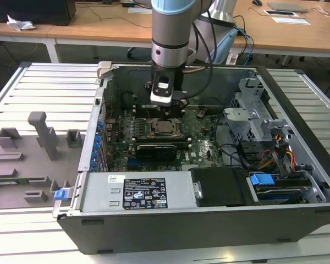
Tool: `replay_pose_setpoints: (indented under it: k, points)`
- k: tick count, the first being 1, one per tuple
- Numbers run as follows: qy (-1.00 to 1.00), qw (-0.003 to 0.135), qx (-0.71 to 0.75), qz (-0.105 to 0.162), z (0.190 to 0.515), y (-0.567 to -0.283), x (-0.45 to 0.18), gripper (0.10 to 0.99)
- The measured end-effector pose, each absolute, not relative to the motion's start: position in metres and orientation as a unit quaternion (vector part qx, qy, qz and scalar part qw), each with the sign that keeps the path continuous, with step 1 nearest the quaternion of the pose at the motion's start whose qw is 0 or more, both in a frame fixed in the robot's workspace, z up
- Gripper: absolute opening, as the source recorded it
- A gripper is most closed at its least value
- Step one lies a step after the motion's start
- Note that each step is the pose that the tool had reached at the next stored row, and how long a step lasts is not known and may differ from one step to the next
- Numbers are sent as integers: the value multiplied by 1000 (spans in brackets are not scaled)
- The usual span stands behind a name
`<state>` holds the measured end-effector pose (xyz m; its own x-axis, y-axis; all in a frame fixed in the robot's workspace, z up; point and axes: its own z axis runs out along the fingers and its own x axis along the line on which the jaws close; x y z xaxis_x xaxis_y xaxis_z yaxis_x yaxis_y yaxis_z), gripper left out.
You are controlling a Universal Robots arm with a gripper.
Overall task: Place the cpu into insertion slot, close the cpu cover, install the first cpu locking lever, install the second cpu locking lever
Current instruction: 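Close the cpu cover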
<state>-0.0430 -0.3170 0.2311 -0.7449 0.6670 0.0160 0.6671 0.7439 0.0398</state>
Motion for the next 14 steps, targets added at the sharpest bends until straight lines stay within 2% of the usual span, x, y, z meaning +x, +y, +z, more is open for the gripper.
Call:
replay_pose_setpoints:
  k: [14]
  points:
    - [-985,4,-174,-21,231,-317,-43,106]
